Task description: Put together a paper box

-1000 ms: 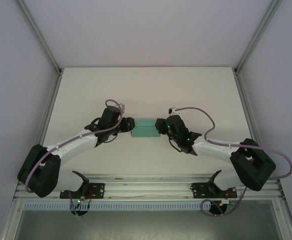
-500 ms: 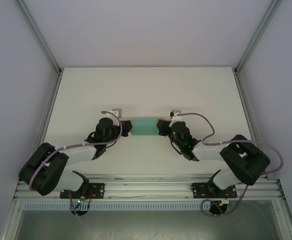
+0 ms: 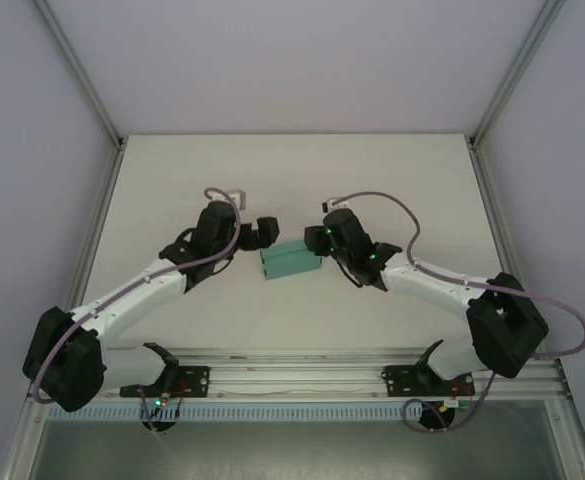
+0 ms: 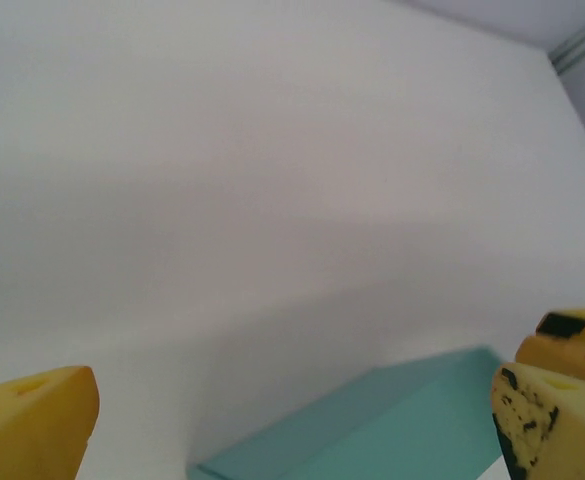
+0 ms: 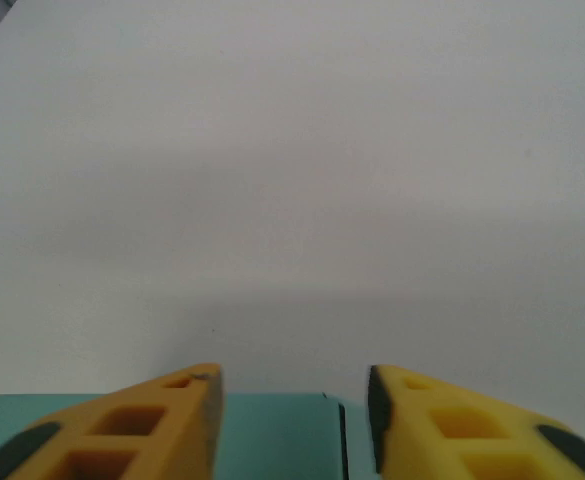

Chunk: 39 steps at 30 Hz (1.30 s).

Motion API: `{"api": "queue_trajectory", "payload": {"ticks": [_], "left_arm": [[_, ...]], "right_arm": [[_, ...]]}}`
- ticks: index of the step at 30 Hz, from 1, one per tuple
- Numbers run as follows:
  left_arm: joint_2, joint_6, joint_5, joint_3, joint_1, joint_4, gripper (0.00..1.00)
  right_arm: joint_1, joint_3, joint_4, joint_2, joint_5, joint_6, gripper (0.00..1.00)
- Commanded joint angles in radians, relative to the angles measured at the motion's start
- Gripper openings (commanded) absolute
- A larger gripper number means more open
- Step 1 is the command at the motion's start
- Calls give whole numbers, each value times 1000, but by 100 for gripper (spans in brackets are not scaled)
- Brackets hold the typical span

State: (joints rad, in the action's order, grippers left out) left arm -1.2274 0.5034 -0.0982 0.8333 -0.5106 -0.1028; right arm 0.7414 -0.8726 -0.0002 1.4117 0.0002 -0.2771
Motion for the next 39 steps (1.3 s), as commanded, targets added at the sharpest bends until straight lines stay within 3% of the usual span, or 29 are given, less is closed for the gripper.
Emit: {"api": "queue_trajectory", "payload": {"ticks": [1, 5, 10, 14, 18, 21, 33, 39], "left_arm": [[14, -6, 128, 74, 1, -224, 100], [7, -7, 184, 119, 25, -273, 100], [1, -28, 49, 72, 29, -260, 100], [8, -3, -94, -37, 28, -180, 92], [4, 24, -126, -89, 29, -154, 82], [-2, 44, -182, -137, 28, -80, 81], [-52, 77, -210, -188, 27, -12, 67], [-88, 102, -293, -229, 29, 70, 53]], "right_arm": [[-1, -105, -200, -18, 14, 81, 51], [-12, -207, -281, -8, -66, 199, 66], [-19, -200, -347, -10, -6, 143, 64], [-49, -124, -332, -28, -44, 58, 53], [-65, -82, -299, -21, -71, 21, 51], [-68, -66, -296, 0, -74, -6, 48], [-69, 76, -275, 42, -167, -190, 22], [-70, 182, -286, 97, -219, -319, 12]]}}
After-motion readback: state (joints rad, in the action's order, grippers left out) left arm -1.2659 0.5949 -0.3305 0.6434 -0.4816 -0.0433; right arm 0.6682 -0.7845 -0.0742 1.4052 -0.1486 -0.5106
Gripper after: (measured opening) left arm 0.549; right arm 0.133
